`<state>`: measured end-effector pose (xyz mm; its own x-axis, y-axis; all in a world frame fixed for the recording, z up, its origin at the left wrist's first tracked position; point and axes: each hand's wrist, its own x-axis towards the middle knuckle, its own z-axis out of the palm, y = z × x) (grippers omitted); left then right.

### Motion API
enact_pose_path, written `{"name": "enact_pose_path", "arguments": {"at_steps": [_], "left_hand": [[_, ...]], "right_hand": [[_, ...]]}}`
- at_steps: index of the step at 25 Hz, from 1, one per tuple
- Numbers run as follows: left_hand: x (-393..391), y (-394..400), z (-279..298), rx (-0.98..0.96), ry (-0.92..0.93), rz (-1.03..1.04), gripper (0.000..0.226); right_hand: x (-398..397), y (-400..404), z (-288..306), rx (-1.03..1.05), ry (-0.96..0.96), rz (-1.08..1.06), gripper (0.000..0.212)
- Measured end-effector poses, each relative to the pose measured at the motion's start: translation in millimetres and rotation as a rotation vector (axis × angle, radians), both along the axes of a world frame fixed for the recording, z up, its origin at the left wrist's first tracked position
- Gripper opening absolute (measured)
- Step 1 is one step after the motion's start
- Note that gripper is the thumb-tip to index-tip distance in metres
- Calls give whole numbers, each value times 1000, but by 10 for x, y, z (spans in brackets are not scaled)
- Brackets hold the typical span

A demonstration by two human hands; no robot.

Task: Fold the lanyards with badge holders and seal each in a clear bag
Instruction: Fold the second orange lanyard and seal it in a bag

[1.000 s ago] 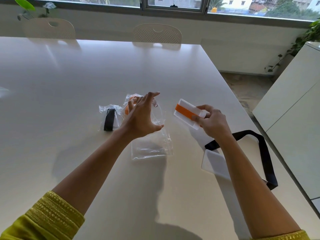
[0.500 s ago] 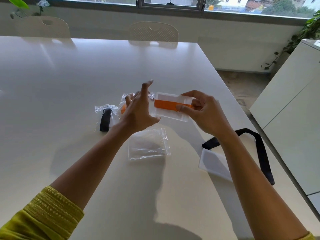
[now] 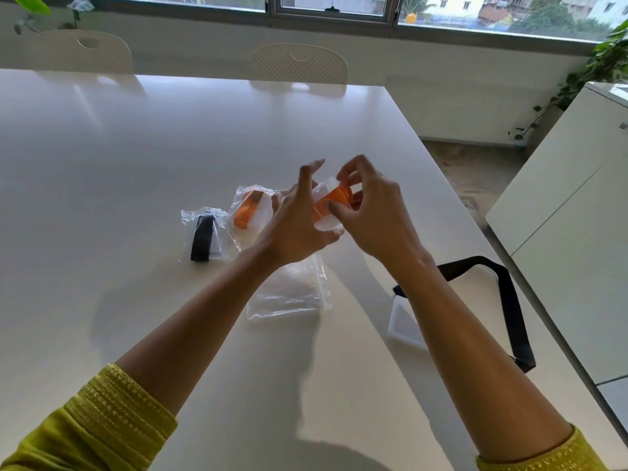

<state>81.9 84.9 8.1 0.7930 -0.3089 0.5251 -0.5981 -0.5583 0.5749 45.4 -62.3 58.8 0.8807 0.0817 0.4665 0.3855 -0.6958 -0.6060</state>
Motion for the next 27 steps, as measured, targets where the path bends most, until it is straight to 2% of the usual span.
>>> {"name": "enact_pose_path", "arguments": {"at_steps": [5, 9, 14, 20, 24, 27], "left_hand": [[15, -98, 28, -145, 10, -55, 103], [62, -231, 32, -232, 81, 26, 89], [71, -334, 34, -427, 167, 110, 90], [33, -238, -106, -413, 308, 50, 86], [0, -138, -181, -510, 428, 31, 60], [-10, -93, -252, -659, 517, 34, 36]], "right_hand": [[7, 22, -56, -143, -124, 27, 15], [25, -81, -56, -259, -119, 83, 22], [80, -240, -185, -106, -111, 39, 22], [137, -518, -338, -3, -16, 2, 14], [146, -670, -445, 118, 90, -14, 16], [130, -707, -510, 248, 177, 28, 33]]}}
